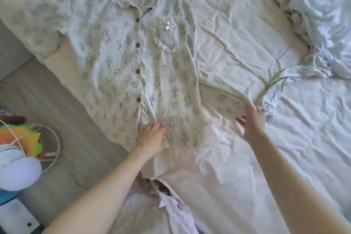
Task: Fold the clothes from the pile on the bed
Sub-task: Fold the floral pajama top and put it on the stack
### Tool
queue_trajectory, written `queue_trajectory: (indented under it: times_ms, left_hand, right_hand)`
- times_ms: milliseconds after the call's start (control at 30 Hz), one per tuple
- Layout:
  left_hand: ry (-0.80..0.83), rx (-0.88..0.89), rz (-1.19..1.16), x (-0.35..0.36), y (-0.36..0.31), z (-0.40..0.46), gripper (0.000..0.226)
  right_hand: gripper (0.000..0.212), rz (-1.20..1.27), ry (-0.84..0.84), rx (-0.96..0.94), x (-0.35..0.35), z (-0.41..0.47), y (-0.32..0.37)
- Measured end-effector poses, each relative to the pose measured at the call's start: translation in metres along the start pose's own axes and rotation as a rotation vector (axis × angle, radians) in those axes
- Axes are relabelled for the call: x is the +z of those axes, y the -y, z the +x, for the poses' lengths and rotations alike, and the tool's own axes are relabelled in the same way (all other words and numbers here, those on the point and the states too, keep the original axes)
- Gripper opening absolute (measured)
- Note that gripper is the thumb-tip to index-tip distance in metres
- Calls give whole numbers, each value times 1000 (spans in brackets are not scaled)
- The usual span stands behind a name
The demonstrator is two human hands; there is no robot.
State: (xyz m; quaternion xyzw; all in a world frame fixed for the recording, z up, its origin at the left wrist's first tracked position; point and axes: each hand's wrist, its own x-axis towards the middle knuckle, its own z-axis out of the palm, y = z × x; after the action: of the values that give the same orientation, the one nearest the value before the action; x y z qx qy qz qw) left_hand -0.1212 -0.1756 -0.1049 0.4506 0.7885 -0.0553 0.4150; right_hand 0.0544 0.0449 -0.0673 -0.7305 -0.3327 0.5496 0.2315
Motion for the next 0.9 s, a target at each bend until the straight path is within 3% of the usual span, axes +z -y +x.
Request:
queue_trajectory:
  times_ms: [67, 200, 267, 333, 400, 467, 533, 633, 767, 900]
  left_hand:
    - [-3, -51, -214, -23, -12, 4, 37]
    - [99, -146, -1096, -75, -61, 14, 48]
    - [167, -112, -1378, -104, -88, 24, 60]
    - [214, -40, -1551, -130, -112, 35, 63]
    - [129, -48, -1544, -144, -129, 47, 60]
    - [-123, -157, -1325, -147, -128, 54, 44]
    - [-209, -201, -1297, -138, -102, 55, 32]
    - [-97, -335, -1596, -118, -40, 33, 26]
    - [-111, -594, -1140, -97, 24, 26, 30]
    - [-204, -455, -791, -130, 25, 58, 42]
  right_hand:
    - [11, 106, -88, -86, -11, -4, 29]
    - [22, 196, -53, -379, -23, -26, 74]
    - [21, -92, 21, -677, -26, -45, 79]
    - [16, -460, 268, -855, -25, -64, 64]
    - [21, -735, 581, -791, -22, -74, 41]
    - [23, -796, 729, -598, -21, -74, 22]
    - [18, -713, 679, -479, -18, -68, 14]
    - [17, -705, 593, -435, -7, -54, 9]
    - [21, -666, 595, -304, 33, -37, 16]
    - [25, -498, 602, -169, 84, -22, 30]
